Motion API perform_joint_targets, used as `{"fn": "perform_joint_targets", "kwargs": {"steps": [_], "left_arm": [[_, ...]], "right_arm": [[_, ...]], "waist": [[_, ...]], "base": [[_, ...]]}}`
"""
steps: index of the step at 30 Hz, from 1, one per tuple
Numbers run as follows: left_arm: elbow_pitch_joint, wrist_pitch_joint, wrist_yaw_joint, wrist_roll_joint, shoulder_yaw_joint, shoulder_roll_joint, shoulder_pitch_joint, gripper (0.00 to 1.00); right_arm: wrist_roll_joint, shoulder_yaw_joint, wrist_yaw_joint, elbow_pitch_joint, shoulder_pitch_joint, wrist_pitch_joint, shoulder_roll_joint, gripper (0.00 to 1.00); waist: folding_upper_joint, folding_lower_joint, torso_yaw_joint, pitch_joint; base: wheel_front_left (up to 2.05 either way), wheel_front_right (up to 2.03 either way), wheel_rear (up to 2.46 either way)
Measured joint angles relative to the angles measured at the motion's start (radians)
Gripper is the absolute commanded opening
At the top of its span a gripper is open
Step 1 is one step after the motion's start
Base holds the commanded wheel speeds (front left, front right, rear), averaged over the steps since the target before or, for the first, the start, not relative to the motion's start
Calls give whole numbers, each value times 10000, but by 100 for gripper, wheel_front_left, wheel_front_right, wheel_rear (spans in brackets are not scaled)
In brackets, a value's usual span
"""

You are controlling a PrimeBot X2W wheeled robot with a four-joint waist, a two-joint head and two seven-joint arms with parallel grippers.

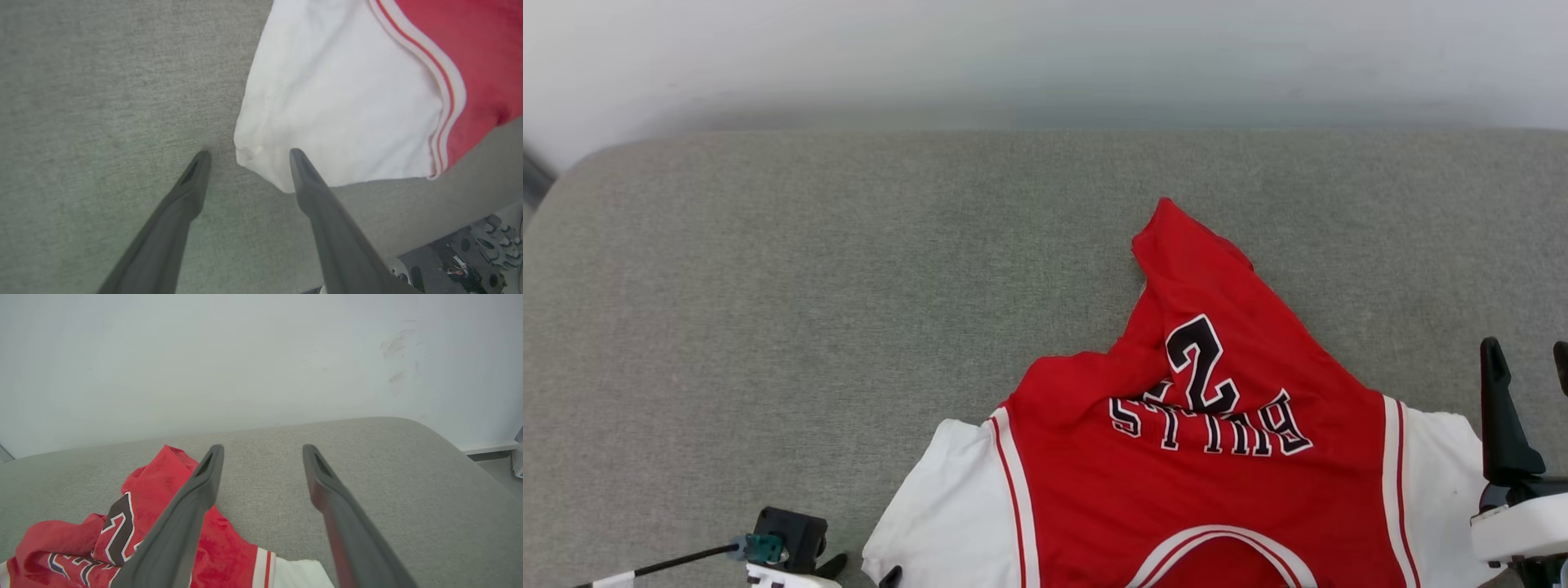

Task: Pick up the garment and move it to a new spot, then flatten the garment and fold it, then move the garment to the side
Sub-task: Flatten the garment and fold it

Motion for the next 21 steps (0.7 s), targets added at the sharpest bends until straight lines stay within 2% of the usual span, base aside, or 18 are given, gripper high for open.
{"fn": "perform_joint_targets", "kwargs": {"steps": [4, 5, 6, 9, 12, 17, 21], "left_arm": [[462, 196, 98, 109, -65, 40, -255, 100], [548, 267, 77, 115, -125, 46, -300, 91], [616, 332, 36, 13, -132, 36, -336, 0], [786, 341, 0, -138, -81, 8, -472, 0], [922, -157, 73, -46, 15, -90, -559, 0], [694, -696, 115, -215, 295, -207, -626, 0], [-69, -821, 320, -282, 614, -132, -625, 0]], "right_arm": [[-115, 105, 0, 56, -127, -100, 8, 100], [-157, 138, 0, 73, -145, -134, 12, 100], [-174, 157, 0, 84, -171, -159, 17, 100], [-253, 203, 0, 140, -269, -171, 35, 100], [-362, 238, 0, 274, -239, -8, 17, 100], [-481, 314, 0, 439, 311, 907, -263, 100], [-245, 336, 0, 337, 729, 2008, -477, 100]], "waist": [[0, 0, -116, 277], [0, 0, -145, 336], [0, -1, -168, 389], [0, -1, -214, 500], [0, -1, -204, 504], [0, 0, -144, 310], [0, 0, -132, 99]], "base": [[0, 0, 0], [0, 0, 0], [0, 0, 0], [0, 0, 0], [0, 0, 0], [0, 0, 0], [0, 0, 0]]}}
